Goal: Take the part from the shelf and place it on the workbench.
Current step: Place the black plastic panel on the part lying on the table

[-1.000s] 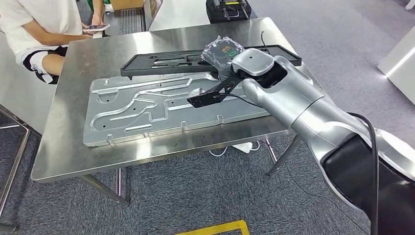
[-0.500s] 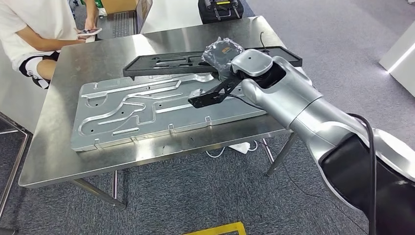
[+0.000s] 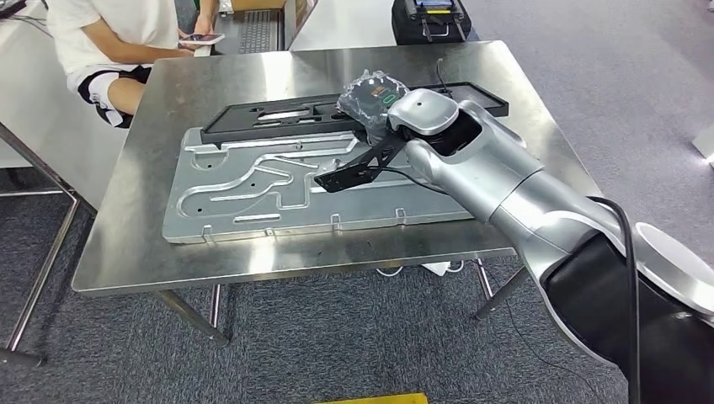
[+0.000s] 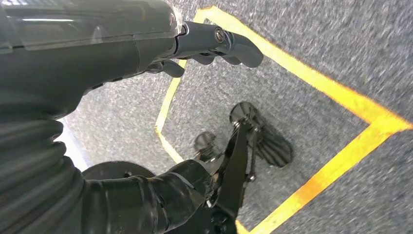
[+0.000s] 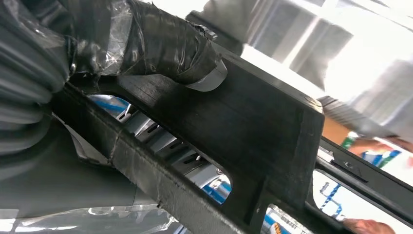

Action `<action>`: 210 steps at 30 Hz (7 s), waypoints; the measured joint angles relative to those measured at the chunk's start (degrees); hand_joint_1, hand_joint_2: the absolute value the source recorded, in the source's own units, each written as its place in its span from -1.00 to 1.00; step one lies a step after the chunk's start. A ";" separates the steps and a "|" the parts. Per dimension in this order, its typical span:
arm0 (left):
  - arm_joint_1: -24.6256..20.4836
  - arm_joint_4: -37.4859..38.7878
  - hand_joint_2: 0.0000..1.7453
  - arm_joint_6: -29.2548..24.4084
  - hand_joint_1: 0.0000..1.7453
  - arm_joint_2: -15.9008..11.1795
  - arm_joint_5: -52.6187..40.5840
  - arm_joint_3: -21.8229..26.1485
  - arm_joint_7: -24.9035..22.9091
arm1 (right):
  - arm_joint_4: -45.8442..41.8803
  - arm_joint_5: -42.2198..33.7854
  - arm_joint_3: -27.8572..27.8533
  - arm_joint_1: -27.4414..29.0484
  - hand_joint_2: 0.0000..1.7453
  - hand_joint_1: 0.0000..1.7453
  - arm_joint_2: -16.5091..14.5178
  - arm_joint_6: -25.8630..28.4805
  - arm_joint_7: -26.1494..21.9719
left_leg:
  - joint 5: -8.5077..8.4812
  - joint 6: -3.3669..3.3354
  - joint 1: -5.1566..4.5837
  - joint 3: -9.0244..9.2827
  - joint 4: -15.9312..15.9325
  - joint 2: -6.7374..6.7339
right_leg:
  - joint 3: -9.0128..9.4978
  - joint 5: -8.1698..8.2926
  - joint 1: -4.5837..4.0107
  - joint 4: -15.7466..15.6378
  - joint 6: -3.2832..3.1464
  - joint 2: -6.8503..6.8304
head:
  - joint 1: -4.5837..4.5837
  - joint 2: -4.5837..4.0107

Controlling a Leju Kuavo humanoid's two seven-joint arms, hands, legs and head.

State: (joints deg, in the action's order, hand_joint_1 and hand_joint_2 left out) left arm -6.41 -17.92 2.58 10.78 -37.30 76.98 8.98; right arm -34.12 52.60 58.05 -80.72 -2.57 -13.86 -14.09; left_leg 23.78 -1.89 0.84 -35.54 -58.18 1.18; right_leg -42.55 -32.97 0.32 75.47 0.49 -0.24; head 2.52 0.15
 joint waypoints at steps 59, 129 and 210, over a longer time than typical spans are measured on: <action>0.50 3.48 1.00 -0.88 -1.00 -3.46 -4.41 -3.01 -1.06 | 0.06 -4.20 4.54 -0.60 1.00 1.00 4.14 -0.77 -0.59 | 0.41 0.55 0.56 -0.27 -0.75 -1.15 | 3.57 1.88 0.45 -6.56 0.44 -0.15 | 0.19 0.00; 0.94 4.28 1.00 -1.16 -1.00 -4.94 -8.27 -5.32 -0.94 | -4.09 -8.15 6.62 -0.08 1.00 1.00 9.66 -1.58 -0.26 | 1.38 0.81 -0.03 0.85 -0.54 -0.77 | 6.37 8.61 -0.14 -15.56 -0.38 0.26 | 0.17 -0.01; 1.12 4.87 1.00 -0.27 -1.00 -5.64 -11.41 -5.81 -1.29 | -4.06 -11.15 8.57 9.24 1.00 1.00 10.84 -0.37 -3.29 | 0.03 0.65 0.21 -0.56 -0.74 -0.89 | 8.03 4.80 0.16 -14.08 -0.03 0.29 | 0.11 -0.01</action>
State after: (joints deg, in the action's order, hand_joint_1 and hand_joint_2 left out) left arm -5.29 -13.05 2.32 5.14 -48.71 71.17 7.69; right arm -38.18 41.45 66.62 -71.49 8.27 -14.23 -17.39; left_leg 23.81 -1.24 1.05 -36.10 -58.92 0.28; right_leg -34.52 -28.17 0.47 61.39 0.46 0.05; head 2.64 0.15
